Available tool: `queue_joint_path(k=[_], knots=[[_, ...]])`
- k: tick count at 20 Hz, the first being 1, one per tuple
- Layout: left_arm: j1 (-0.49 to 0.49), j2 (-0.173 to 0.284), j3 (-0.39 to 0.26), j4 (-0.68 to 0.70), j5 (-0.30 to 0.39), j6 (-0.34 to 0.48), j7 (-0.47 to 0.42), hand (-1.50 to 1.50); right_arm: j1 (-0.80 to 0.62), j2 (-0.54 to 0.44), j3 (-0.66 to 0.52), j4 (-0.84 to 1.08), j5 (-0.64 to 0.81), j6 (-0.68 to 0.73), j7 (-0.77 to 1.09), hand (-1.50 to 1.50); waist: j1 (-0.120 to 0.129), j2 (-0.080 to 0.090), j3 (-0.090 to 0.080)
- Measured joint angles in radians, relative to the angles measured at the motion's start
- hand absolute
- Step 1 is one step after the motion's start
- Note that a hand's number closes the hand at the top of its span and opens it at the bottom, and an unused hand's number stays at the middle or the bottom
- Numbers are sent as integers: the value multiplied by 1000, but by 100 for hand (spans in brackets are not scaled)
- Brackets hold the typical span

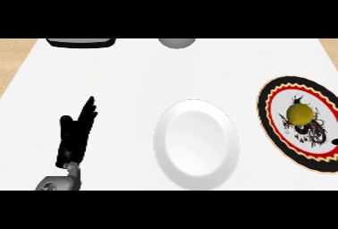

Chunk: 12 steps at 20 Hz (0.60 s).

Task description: Pick the lemon from the plate and place it in the plate

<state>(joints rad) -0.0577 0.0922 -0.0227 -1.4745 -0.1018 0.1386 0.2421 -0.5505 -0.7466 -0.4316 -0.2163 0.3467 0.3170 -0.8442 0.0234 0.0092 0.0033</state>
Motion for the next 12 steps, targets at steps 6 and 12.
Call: queue_joint_path(k=[6, 12], knots=[[-1, 7, 11, -4, 11, -14, -1, 0, 17, -45, -10, 35, -5, -13, -22, -150, 6, 3, 2], [10, -3, 6, 3, 5, -11, -15, 0, 34, -65, -33, 54, -27, -24, -36, -150, 8, 5, 2]])
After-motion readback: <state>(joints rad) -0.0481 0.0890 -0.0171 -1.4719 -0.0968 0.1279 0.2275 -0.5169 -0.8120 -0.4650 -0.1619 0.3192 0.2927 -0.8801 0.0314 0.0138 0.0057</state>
